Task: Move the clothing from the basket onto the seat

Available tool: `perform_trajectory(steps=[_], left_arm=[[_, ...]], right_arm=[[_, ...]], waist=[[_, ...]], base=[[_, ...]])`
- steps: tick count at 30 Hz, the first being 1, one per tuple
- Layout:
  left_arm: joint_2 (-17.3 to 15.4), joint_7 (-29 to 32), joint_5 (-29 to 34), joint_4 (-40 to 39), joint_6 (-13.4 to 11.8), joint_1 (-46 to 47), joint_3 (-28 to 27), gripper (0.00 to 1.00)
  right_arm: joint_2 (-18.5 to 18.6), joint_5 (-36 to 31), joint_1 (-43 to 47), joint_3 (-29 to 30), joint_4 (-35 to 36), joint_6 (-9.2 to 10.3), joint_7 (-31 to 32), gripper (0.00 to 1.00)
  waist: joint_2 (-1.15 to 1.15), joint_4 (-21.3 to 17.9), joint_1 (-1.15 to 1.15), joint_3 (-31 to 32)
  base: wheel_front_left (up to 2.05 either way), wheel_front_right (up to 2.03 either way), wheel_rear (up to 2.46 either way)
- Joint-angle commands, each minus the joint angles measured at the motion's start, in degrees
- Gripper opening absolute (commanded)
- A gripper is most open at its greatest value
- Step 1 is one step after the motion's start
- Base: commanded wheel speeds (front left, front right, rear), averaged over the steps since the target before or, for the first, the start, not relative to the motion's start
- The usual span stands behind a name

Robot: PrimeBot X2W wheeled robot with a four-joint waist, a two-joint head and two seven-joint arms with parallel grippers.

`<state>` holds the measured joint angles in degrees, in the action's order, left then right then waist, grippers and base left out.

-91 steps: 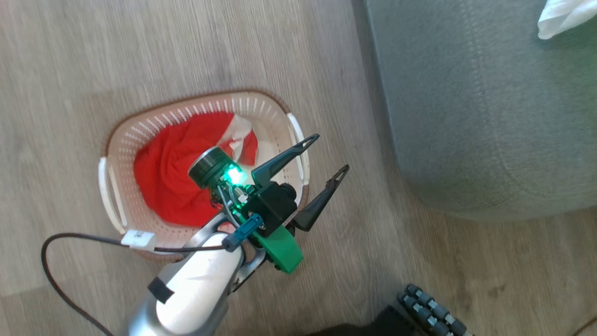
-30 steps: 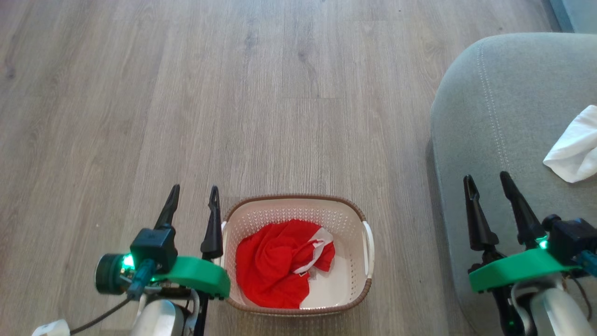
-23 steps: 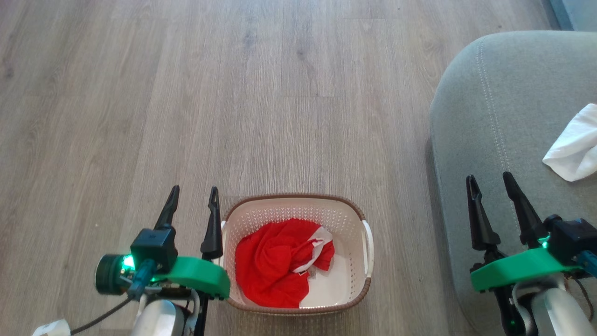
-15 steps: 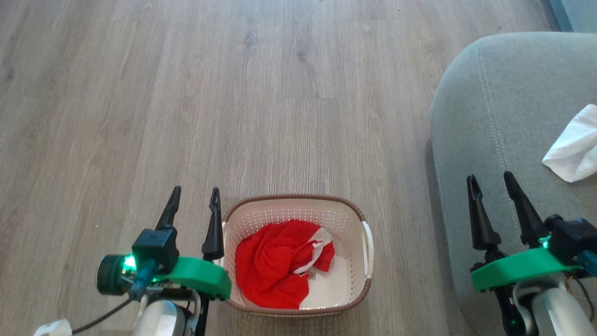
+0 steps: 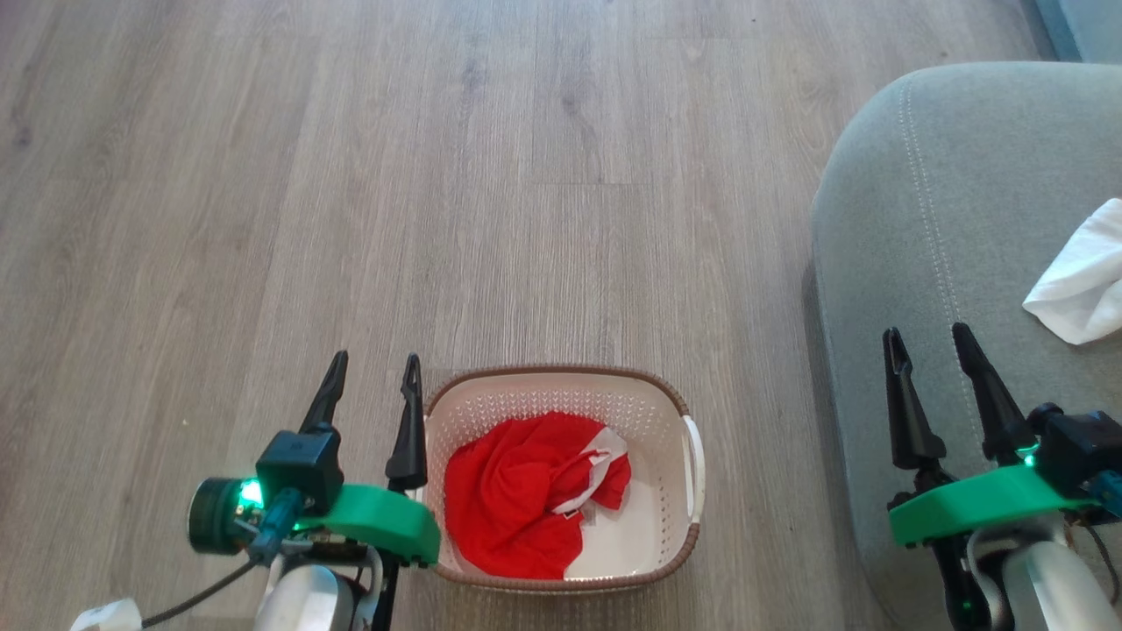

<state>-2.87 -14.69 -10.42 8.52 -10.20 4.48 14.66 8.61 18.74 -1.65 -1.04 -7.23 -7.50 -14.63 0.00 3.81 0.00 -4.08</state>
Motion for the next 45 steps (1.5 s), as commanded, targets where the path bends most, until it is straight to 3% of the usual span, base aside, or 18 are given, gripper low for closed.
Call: perform_trajectory(steps=[1,12,20,27,36,40,45], left_arm=[[0.0,-0.3,0.1,-1.5,0.1,1.5,-1.7,1.0],[0.0,-0.3,0.1,-1.5,0.2,1.5,-1.5,1.0],[0.0,-0.3,-0.3,3.1,2.8,2.6,0.4,1.0],[0.0,-0.3,0.2,8.7,4.2,7.2,3.3,1.0],[0.0,-0.3,3.5,22.7,5.7,19.1,7.3,1.0],[0.0,-0.3,1.7,30.1,7.0,25.0,7.9,1.0],[0.0,-0.3,4.4,39.3,8.0,32.5,9.6,1.0]], right_arm=[[0.1,0.0,-1.6,-1.0,1.8,0.01,-0.4,1.0],[0.4,-0.2,-1.9,-1.1,1.7,0.01,-0.4,1.0],[0.6,-2.0,-3.6,0.0,2.0,0.01,-0.4,1.0],[0.8,-2.6,-7.2,2.2,4.6,0.01,-0.4,1.0],[2.2,-3.2,-12.6,2.4,9.1,0.01,-0.4,1.0],[1.7,-2.5,-14.5,1.5,11.6,0.01,-0.4,1.0],[0.7,-2.4,-15.5,1.0,13.8,0.01,-0.4,1.0]], waist=[[0.0,0.0,0.0,-0.1],[0.0,-0.3,0.0,-0.1],[0.0,-1.7,0.0,-3.3],[0.0,-3.0,0.0,-12.4],[0.0,-5.6,0.0,-27.2],[0.0,-7.5,0.0,-32.9],[0.0,-10.0,0.0,-38.6]], base=[[0.0,0.0,0.0],[0.0,0.0,0.0],[0.0,0.0,0.0],[0.0,0.0,0.0],[0.0,0.0,0.0],[0.0,0.0,0.0],[0.0,0.0,0.0]])
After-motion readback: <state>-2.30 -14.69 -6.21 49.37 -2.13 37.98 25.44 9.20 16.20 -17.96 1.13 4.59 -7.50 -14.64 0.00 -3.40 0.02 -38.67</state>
